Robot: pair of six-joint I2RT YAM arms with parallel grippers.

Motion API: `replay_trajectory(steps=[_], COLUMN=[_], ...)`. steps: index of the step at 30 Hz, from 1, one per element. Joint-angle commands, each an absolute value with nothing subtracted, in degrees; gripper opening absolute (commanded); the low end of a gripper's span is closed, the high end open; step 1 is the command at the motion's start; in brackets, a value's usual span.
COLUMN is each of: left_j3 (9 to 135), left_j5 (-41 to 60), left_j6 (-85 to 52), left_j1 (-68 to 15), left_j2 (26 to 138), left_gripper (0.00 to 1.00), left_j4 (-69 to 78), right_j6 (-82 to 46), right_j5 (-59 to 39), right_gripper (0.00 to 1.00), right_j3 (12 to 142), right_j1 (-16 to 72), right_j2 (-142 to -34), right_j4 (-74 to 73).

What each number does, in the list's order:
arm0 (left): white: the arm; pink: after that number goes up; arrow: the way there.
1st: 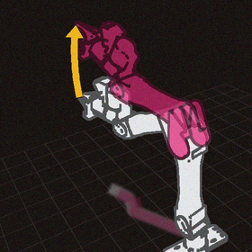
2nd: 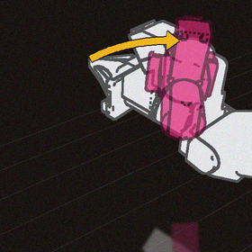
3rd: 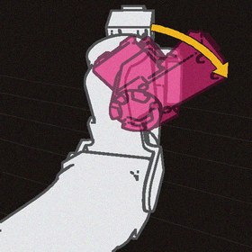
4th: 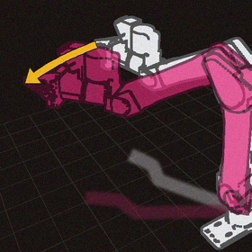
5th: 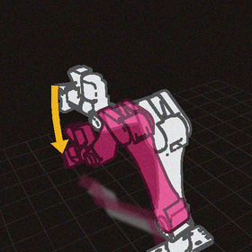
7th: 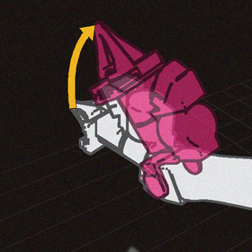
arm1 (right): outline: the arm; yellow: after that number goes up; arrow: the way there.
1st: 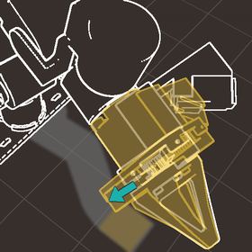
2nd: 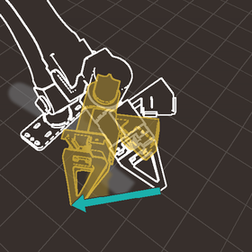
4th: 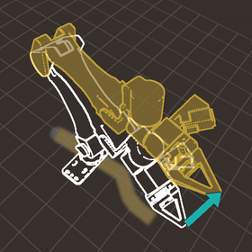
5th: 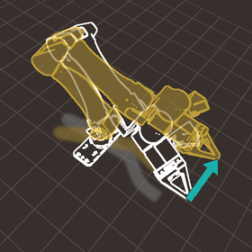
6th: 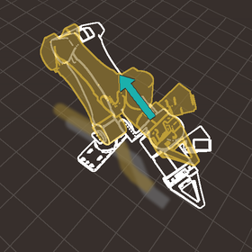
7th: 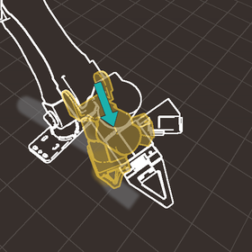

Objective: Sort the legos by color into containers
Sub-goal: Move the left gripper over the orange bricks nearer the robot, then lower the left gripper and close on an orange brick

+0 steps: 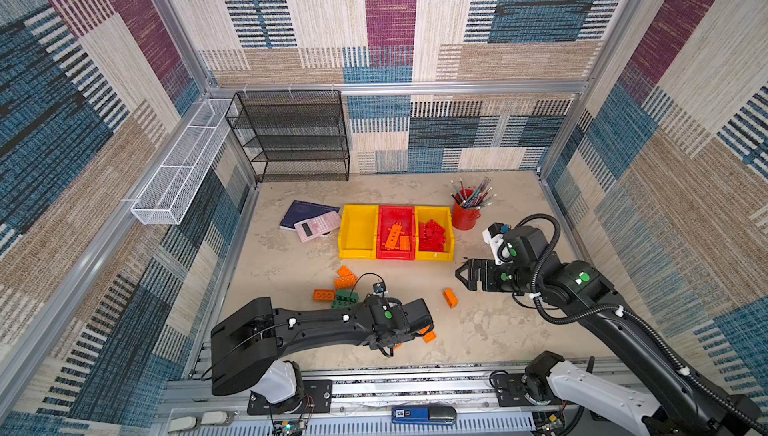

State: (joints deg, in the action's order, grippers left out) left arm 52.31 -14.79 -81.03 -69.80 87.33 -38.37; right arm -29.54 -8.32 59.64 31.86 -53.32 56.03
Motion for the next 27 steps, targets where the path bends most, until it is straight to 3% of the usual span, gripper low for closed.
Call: replay_trajectory(steps=[1, 7, 11, 20, 23, 27], left_j3=[50.86, 50.13, 49.75, 52.75, 53.98, 55.96], left_j5=[-13.16, -10.13, -8.15, -8.94, -9.08, -8.70], left_j6=[-82.88, -83.84, -84.74, -84.12, -82.05, -77.77], left_j1=[-69.15, -68.91, -68.97, -68.69, -67.35, -63.95], left_j2=[88.04, 91.41, 93.80, 94.49, 94.08, 93.17], left_gripper=[0.73, 0.71, 0.57, 0.39, 0.28, 0.25], left_j4=[-35.19, -33.28, -31.70, -37.75, -39.18, -40.51], right_j6=[-30.99, -31.64, -31.46, -31.83, -32.22, -33.02], right_j5=[-6.95, -6.84, -6.69, -5.77, -5.79, -5.05], right_gripper=[1.00, 1.00, 1.00, 1.00, 1.00, 1.00], right_j3=[59.84, 57.98, 57.47, 55.85, 55.25, 55.34], right_j1=[31.88, 31.89, 31.89, 31.84, 31.90, 31.84], right_j2=[-52.16, -50.31, -49.67, -47.13, -46.35, -45.20], right_j4=[57.99, 58.89, 59.35, 59.63, 58.90, 58.50])
